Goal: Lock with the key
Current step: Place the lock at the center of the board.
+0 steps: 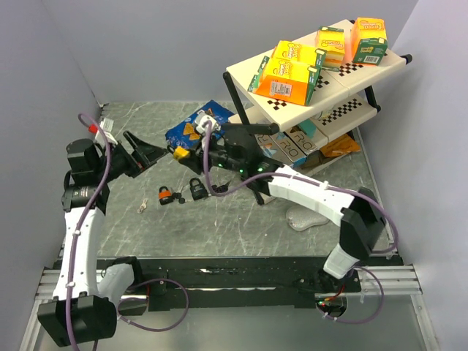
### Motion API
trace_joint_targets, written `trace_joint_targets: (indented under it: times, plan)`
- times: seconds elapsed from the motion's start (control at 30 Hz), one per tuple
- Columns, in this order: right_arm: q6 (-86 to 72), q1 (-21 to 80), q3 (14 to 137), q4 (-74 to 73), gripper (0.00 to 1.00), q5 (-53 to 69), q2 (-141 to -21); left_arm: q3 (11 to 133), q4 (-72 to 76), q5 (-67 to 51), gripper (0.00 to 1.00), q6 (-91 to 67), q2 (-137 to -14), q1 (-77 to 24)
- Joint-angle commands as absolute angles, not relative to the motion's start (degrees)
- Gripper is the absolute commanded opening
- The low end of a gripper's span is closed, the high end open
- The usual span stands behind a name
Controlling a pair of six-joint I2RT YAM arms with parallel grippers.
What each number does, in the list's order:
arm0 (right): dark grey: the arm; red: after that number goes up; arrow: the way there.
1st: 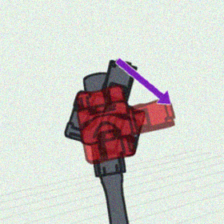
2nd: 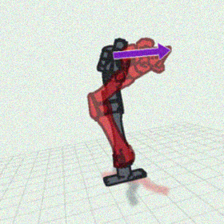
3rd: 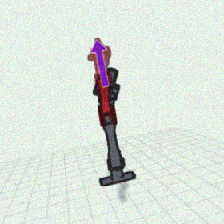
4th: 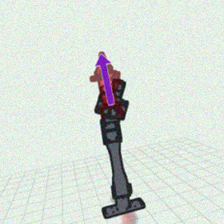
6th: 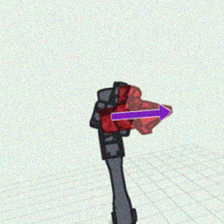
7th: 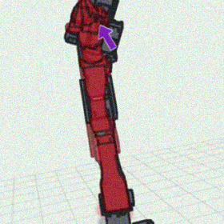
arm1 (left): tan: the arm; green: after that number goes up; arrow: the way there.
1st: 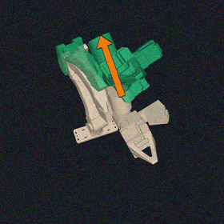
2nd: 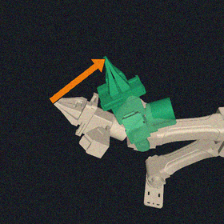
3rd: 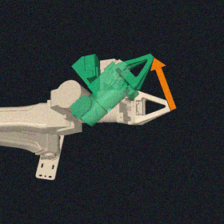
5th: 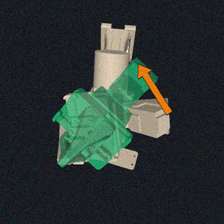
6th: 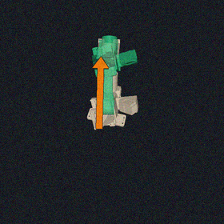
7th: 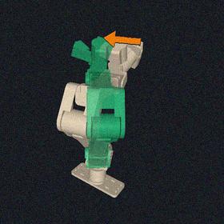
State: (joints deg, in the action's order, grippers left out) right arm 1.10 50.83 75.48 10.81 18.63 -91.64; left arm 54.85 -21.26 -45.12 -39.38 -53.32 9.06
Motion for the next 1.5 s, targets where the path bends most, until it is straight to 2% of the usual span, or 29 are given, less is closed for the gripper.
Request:
trace_joint_targets:
  times: [0.0,0.27,0.77,1.0,1.27,1.3,1.33,1.37,1.4,1.43,1.47]
  plan:
    - [-6.41,51.85,82.34,18.2,0.0,11.25,-94.83,52.21,-8.88,-44.56,0.96,-59.67,-50.1,9.32]
    - [-10.72,53.35,83.58,19.6,0.0,11.25,-96.33,50.54,-9.4,-41.66,0.99,-60.29,-50.45,8.88]
    - [-12.65,55.11,86.04,20.3,0.0,10.02,-98.43,48.69,-7.73,-41.84,0.76,-60.64,-50.36,7.56]
    - [-13.45,56.07,88.59,20.04,0.0,9.67,-100.46,48.34,-7.82,-41.66,0.69,-60.56,-50.27,7.29]
    - [-13.54,56.51,88.77,19.51,0.0,9.93,-101.07,49.83,-9.05,-39.21,0.48,-58.89,-50.45,7.29]
    - [-13.54,56.43,88.68,19.42,0.0,10.11,-101.07,50.09,-9.05,-39.03,0.36,-58.8,-50.62,7.29]
    - [-13.45,56.43,88.86,19.34,0.0,11.67,-101.25,50.27,-9.14,-38.68,0.29,-58.19,-50.8,7.29]
    - [-13.36,56.51,89.03,19.16,0.09,12.12,-101.34,50.71,-9.75,-38.24,0.22,-57.75,-50.89,7.29]
    - [-13.27,56.34,89.03,18.64,0.18,12.48,-101.34,51.67,-11.23,-36.67,0.09,-57.14,-51.32,7.38]
    - [-12.84,56.34,88.86,18.46,0.29,12.74,-101.16,52.2,-12.12,-36.22,0.03,-55.3,-51.68,7.73]
    - [-12.4,56.25,88.42,18.2,0.49,13.27,-100.99,52.99,-13.7,-35.78,0.01,-53.72,-52.11,8.08]
